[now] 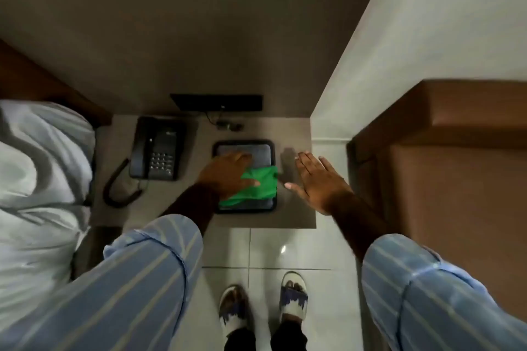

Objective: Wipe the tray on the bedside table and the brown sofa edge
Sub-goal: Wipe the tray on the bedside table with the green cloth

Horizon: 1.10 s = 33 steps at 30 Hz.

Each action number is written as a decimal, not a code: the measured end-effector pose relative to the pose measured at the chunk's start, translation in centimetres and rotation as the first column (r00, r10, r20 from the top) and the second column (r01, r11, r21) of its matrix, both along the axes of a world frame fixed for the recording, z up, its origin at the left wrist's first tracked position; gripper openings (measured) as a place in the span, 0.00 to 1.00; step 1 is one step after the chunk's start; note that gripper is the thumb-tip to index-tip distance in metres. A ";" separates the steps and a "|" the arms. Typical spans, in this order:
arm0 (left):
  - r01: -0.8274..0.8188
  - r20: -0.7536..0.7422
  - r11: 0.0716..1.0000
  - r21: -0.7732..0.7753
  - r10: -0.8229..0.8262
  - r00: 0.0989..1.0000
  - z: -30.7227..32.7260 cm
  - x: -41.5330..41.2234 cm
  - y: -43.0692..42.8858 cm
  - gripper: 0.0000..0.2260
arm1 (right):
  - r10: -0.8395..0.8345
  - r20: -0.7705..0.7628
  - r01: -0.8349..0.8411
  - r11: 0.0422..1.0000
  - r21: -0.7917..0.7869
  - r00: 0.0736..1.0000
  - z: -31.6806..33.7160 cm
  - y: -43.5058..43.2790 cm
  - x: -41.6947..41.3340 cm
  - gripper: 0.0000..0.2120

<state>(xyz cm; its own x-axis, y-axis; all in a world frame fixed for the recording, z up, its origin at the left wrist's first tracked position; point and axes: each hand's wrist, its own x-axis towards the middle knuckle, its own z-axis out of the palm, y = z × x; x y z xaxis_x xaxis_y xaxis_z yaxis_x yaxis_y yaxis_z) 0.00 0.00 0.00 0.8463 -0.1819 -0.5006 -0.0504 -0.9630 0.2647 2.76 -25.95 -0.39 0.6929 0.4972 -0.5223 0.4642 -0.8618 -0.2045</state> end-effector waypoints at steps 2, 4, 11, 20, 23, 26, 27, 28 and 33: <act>0.071 -0.004 0.996 0.045 -0.070 0.998 -4.3 -0.5 -0.9 0.38 | -0.024 -0.070 0.024 1.000 -0.011 0.997 -4.0 -0.3 -0.8 0.44; 0.083 -0.027 0.991 0.100 -0.081 0.996 -9.1 -1.8 -1.3 0.38 | -0.035 -0.082 0.034 0.999 -0.013 0.996 -8.6 -0.9 -2.3 0.50; 0.036 0.137 0.987 0.157 -0.058 0.989 -16.5 -3.7 -1.5 0.21 | -0.014 -0.090 0.018 0.998 0.054 0.996 -16.8 -2.0 -5.6 0.49; -0.023 0.185 0.996 0.085 0.007 0.983 -10.7 -1.4 -2.9 0.15 | -0.047 -0.073 0.050 0.998 0.040 0.996 -11.9 -2.4 -3.3 0.40; -0.074 0.264 0.996 0.054 0.057 0.963 -6.4 -1.8 -3.5 0.15 | -0.061 -0.049 0.063 0.997 0.035 0.997 -7.5 -2.8 -2.8 0.40; -0.135 0.321 0.991 0.027 0.119 0.940 -1.3 -3.3 -4.6 0.15 | -0.065 -0.018 0.066 0.996 0.052 0.998 -2.5 -3.6 -3.6 0.41; -0.149 0.330 0.989 0.012 0.136 0.934 0.1 -3.8 -5.0 0.15 | -0.072 -0.010 0.072 0.996 0.060 0.997 -1.1 -4.0 -4.0 0.41; -0.160 0.339 0.987 -0.011 0.154 0.928 1.8 -4.5 -5.6 0.15 | -0.084 -0.001 0.083 0.994 0.068 0.997 0.5 -4.4 -4.7 0.41; -0.188 0.348 0.980 -0.067 0.199 0.916 8.5 -9.9 -8.3 0.18 | -0.105 0.073 0.100 0.993 0.070 0.992 7.1 -6.9 -9.8 0.40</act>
